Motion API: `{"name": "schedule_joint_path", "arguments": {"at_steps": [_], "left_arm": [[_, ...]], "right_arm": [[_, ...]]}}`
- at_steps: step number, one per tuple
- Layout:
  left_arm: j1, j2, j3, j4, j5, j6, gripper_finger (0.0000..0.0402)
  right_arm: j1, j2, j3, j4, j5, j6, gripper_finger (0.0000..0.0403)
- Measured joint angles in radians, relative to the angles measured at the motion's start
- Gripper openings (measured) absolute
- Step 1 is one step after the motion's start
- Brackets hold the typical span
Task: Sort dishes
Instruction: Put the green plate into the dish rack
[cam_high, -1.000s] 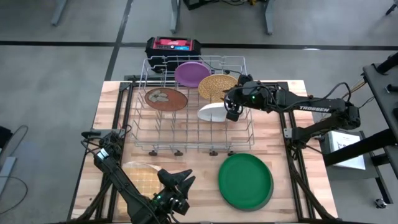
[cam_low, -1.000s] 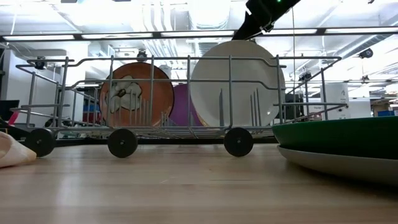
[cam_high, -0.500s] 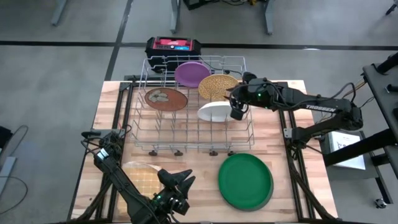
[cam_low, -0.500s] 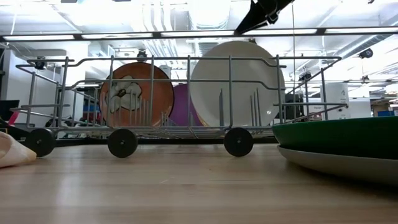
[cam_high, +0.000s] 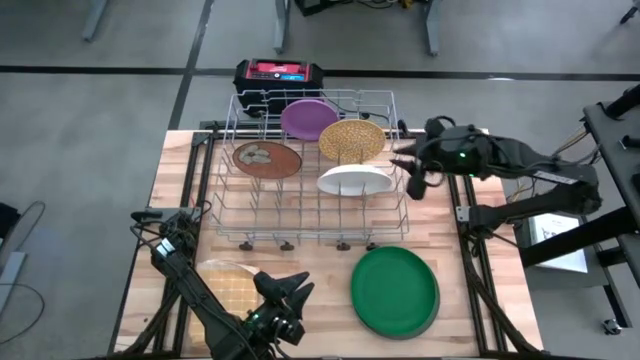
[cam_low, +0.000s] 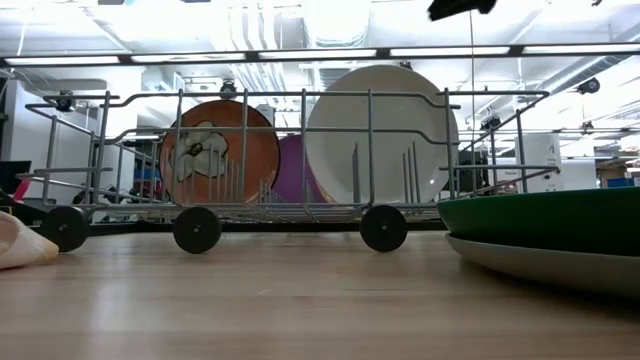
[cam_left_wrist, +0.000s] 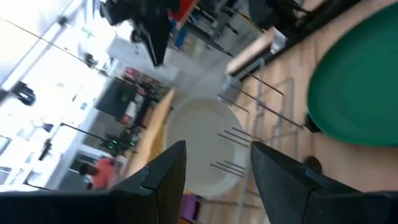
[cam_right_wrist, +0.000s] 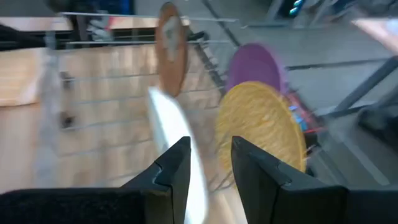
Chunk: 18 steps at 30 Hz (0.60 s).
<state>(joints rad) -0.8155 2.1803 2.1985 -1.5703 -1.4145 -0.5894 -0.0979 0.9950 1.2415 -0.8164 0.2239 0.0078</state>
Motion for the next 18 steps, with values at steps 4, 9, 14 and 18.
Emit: {"name": "schedule_joint_path", "arguments": {"at_steps": [4, 9, 14, 18], "left_arm": [[0.013, 0.000, 0.000, 0.004, 0.082, -0.008, 0.0170], [0.024, 0.000, 0.000, 0.007, 0.198, -0.039, 0.0170], [0.023, 0.000, 0.000, 0.028, 0.223, -0.052, 0.0170], [0.023, 0.000, 0.000, 0.047, 0.223, -0.051, 0.0170]], "right_arm": [[0.051, -0.035, -0.030, -0.079, -0.093, 0.123, 0.0090], [0.148, -0.064, -0.089, -0.140, -0.104, 0.252, 0.0078], [0.264, -0.080, -0.170, -0.185, -0.103, 0.384, 0.0068], [0.357, -0.084, -0.249, -0.191, -0.102, 0.489, 0.0064]]}}
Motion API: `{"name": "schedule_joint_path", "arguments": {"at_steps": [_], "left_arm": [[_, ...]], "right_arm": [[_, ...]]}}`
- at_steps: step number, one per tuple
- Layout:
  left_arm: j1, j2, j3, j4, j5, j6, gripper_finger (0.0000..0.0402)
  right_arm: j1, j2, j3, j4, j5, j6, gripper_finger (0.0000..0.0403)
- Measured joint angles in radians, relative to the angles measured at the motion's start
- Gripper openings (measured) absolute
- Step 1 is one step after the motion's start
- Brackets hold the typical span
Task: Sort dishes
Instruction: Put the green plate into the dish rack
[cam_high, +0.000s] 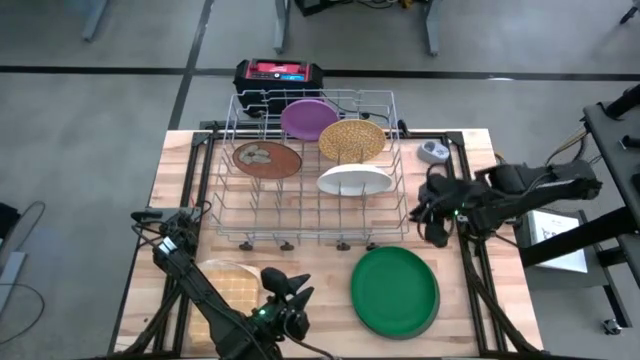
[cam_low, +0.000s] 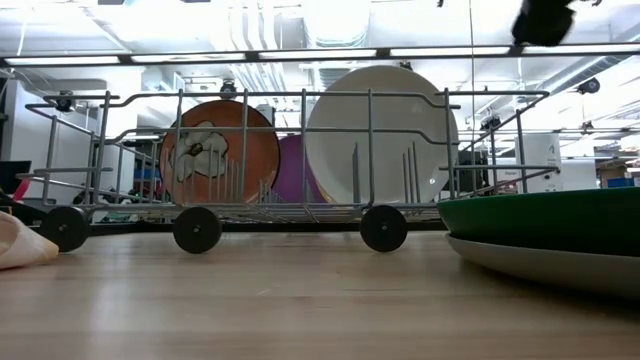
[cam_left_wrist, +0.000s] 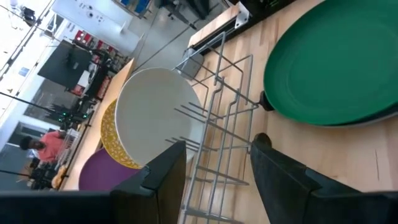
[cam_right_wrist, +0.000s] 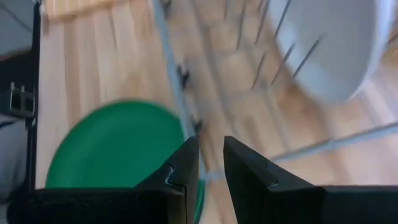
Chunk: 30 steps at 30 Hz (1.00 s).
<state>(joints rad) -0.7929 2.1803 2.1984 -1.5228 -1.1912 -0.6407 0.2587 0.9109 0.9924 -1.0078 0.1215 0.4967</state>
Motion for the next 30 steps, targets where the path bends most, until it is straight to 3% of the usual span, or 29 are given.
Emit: {"name": "schedule_joint_path", "arguments": {"at_steps": [7, 17, 30], "left_arm": [[0.001, 0.000, 0.000, 0.032, -0.003, 0.000, 0.0170], [0.001, 0.000, 0.000, 0.094, 0.006, 0.000, 0.0170], [0.001, 0.000, 0.000, 0.121, 0.032, 0.000, 0.0170]], "right_arm": [[0.113, 0.001, -0.144, 0.002, 0.007, 0.188, 0.0079], [0.187, 0.002, -0.291, 0.003, 0.022, 0.401, 0.0123], [0.222, 0.019, -0.450, 0.244, 0.039, 0.428, 0.0186]]}}
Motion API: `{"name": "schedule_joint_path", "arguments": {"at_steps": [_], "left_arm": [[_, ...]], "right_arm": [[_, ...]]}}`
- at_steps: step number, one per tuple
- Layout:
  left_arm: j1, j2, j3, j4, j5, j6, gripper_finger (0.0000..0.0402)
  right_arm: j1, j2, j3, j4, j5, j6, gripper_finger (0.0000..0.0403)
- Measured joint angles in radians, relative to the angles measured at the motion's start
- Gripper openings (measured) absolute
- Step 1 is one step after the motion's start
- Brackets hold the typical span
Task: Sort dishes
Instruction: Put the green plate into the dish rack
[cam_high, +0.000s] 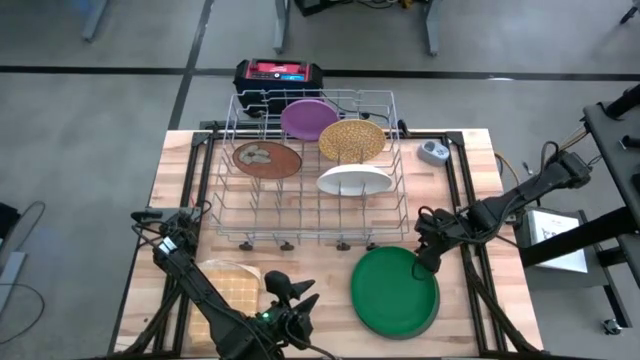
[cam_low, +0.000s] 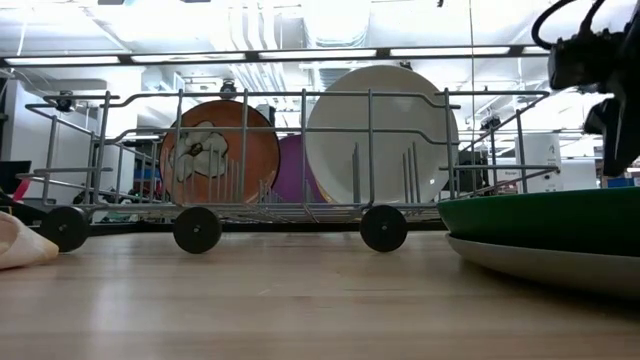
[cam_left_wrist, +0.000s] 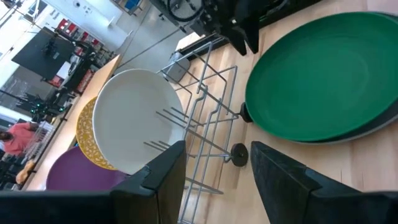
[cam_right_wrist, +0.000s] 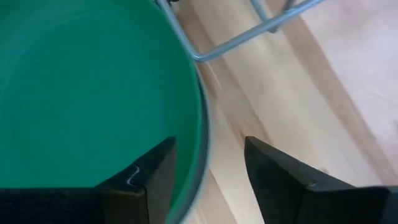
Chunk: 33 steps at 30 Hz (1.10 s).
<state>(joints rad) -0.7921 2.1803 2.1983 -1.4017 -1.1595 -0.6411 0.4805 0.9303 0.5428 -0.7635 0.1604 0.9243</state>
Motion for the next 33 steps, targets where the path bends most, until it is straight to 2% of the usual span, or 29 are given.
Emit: {"name": "schedule_joint_path", "arguments": {"at_steps": [8, 18, 22, 30, 33], "left_arm": [[0.000, 0.000, 0.000, 0.004, 0.000, 0.003, 0.0170], [0.000, 0.000, 0.000, 0.003, 0.000, 0.004, 0.0170], [0.000, 0.000, 0.000, 0.002, 0.000, 0.004, 0.0170], [0.000, 0.000, 0.000, -0.002, -0.001, 0.004, 0.0170], [0.000, 0.000, 0.000, -0.002, -0.001, 0.005, 0.0170]], "right_arm": [[0.000, 0.071, -0.048, 0.064, -0.001, -0.028, 0.0183], [-0.001, 0.257, -0.045, 0.156, -0.004, -0.085, 0.0160], [0.000, 0.306, -0.028, 0.151, 0.004, -0.095, 0.0127], [-0.001, 0.292, -0.002, 0.144, -0.004, -0.111, 0.0016], [0.000, 0.269, 0.006, 0.131, -0.027, -0.110, 0.0009]]}}
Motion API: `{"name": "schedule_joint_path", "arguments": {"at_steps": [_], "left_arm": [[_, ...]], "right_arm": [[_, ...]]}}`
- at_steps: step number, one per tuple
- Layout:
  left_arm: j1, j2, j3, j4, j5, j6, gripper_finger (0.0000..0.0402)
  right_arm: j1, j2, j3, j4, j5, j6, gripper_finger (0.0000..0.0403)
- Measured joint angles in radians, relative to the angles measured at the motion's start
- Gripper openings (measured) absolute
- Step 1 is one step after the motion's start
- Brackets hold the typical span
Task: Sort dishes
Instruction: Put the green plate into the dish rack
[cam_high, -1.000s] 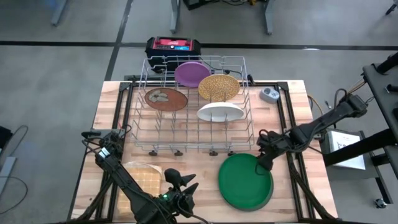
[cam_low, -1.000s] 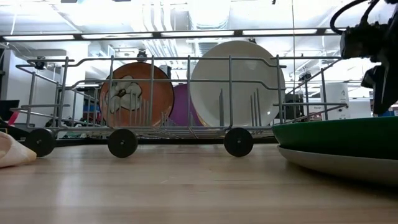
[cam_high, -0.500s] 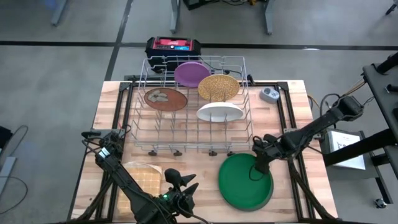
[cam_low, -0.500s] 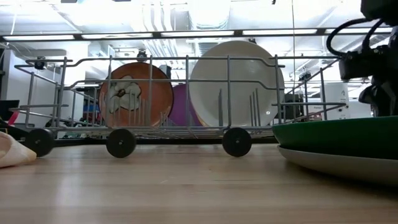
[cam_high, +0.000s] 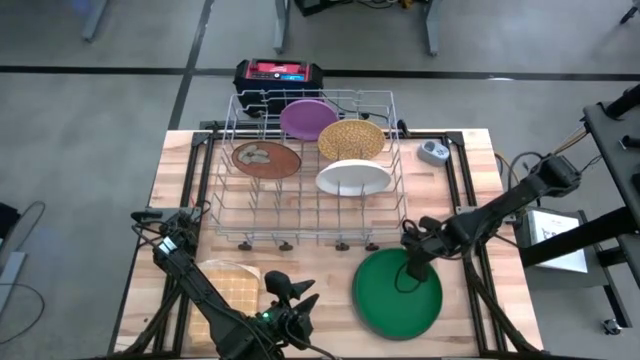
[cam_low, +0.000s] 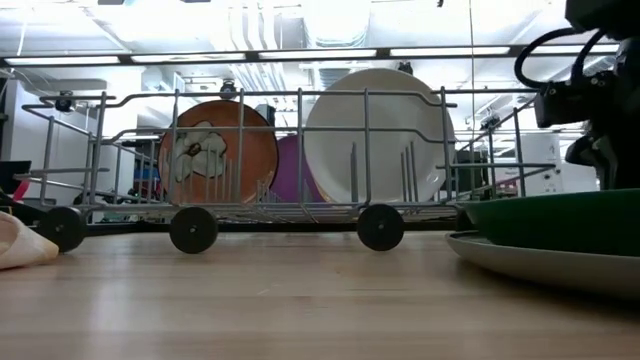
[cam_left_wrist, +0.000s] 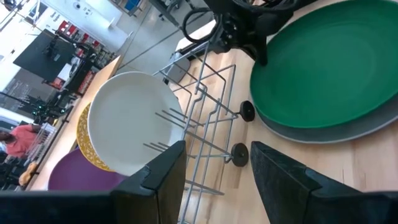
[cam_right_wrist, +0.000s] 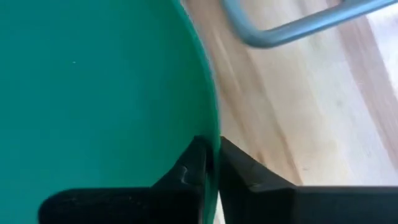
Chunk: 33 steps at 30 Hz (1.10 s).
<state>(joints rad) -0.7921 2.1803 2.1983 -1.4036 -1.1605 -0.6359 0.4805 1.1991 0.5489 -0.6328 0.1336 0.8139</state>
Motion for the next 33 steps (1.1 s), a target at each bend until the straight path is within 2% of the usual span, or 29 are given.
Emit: {"name": "schedule_joint_path", "arguments": {"at_steps": [7, 16, 23, 29, 33], "left_arm": [[0.000, 0.000, 0.000, 0.001, -0.001, 0.018, 0.0170], [0.000, 0.000, 0.000, 0.002, -0.001, 0.018, 0.0170], [0.000, 0.000, 0.000, 0.003, -0.002, 0.021, 0.0170], [-0.002, 0.000, 0.000, 0.000, -0.003, 0.030, 0.0170], [-0.015, 0.000, 0.000, -0.010, -0.003, 0.030, 0.0170]], "right_arm": [[0.001, -0.060, 0.014, -0.032, -0.056, 0.020, 0.0003], [0.020, -0.086, 0.017, -0.031, -0.061, 0.049, 0.0001], [0.055, -0.103, 0.017, -0.039, -0.131, 0.059, 0.0001], [0.105, -0.159, 0.062, -0.051, -0.131, 0.065, 0.0000], [0.129, -0.199, 0.118, -0.091, -0.077, 0.051, 0.0000]]}}
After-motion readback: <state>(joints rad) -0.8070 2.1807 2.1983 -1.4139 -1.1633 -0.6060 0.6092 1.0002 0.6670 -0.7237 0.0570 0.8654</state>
